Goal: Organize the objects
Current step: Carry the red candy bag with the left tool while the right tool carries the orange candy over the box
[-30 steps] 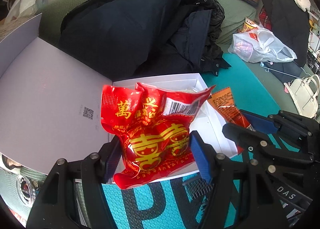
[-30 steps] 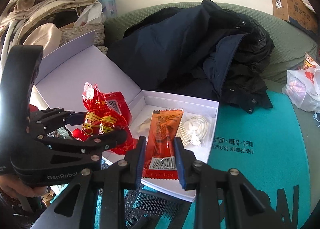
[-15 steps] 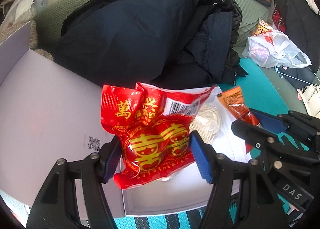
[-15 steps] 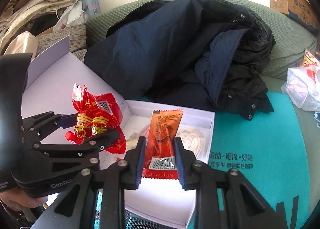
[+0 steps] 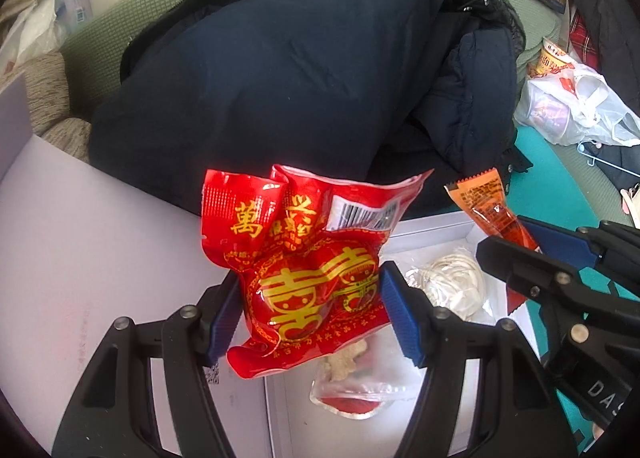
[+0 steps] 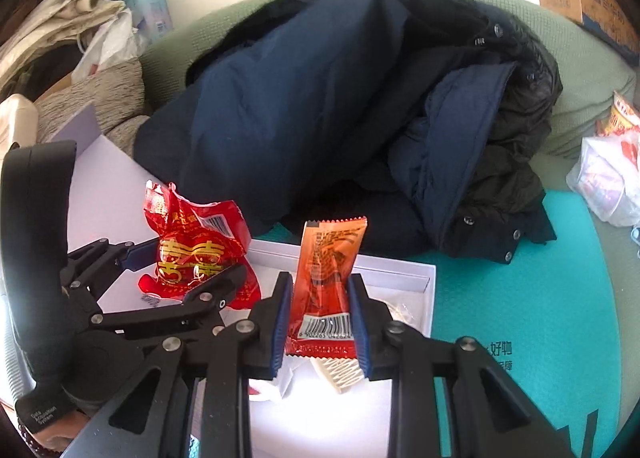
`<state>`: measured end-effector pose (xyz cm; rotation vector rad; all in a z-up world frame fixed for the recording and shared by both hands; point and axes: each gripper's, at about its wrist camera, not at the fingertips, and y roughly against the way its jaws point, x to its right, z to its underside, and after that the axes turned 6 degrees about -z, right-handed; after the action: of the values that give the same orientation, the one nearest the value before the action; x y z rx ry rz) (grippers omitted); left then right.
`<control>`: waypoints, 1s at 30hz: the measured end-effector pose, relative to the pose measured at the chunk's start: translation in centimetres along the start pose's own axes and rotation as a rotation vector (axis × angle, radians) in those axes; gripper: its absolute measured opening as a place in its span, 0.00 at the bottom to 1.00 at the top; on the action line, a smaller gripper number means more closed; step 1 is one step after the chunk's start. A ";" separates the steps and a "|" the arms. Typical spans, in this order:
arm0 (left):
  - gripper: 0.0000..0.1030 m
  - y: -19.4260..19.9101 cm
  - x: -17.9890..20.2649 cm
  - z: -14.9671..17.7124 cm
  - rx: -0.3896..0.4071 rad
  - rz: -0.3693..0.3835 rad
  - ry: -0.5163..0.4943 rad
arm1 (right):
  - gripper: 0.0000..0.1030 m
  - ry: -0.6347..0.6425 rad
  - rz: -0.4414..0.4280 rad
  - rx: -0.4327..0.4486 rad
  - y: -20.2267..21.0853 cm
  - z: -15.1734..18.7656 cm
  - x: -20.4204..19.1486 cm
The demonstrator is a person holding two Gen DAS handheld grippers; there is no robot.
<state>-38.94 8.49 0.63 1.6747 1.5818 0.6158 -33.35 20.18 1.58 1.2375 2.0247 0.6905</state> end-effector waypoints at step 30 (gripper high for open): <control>0.63 -8.0 4.6 3.6 -0.125 0.019 -0.038 | 0.27 -0.094 0.014 -0.095 -6.2 4.0 6.2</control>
<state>-40.66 12.07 -8.43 1.6011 1.4724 0.6745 -35.88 23.59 -7.03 1.2079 1.8865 0.7133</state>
